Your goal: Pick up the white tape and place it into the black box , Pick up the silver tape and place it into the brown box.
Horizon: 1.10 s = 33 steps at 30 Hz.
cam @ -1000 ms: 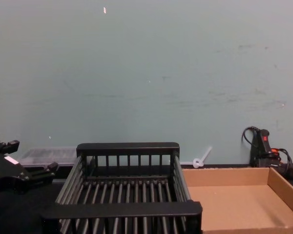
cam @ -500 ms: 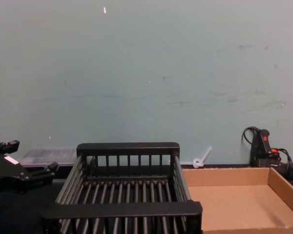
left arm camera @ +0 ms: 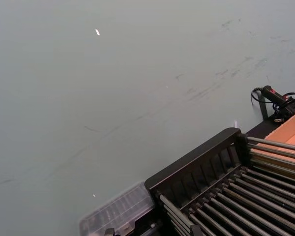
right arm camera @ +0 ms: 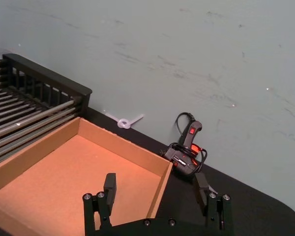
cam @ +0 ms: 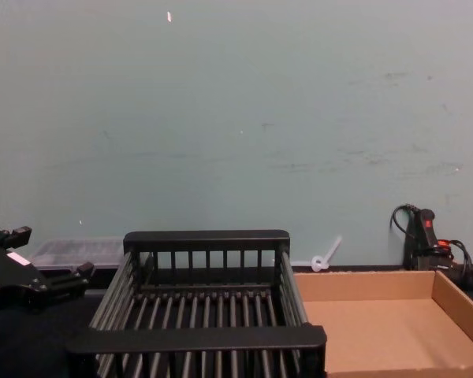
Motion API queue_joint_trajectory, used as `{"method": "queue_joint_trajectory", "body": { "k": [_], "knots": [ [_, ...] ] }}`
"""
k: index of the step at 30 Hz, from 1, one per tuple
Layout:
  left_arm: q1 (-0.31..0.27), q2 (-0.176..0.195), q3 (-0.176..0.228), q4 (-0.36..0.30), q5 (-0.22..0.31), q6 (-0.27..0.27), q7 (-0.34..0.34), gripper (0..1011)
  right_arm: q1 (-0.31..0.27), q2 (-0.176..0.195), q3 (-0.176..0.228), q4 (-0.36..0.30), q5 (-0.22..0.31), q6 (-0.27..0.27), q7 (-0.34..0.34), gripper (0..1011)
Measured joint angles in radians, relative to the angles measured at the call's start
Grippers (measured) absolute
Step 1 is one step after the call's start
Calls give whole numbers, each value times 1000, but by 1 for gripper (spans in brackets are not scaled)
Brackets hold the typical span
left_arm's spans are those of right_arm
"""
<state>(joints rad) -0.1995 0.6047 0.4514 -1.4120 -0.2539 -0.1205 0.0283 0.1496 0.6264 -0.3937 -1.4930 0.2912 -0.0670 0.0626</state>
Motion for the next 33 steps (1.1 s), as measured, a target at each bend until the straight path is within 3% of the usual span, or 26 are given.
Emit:
{"method": "queue_joint_trajectory", "body": {
  "k": [19,33],
  "knots": [
    [0,0,0,0,0,0,0,1001,-112,51,65,-151,28,79,70,1002],
    [0,0,0,0,0,0,0,1001,-173,75,87,-211,25,164,126,1002]
  ]
}}
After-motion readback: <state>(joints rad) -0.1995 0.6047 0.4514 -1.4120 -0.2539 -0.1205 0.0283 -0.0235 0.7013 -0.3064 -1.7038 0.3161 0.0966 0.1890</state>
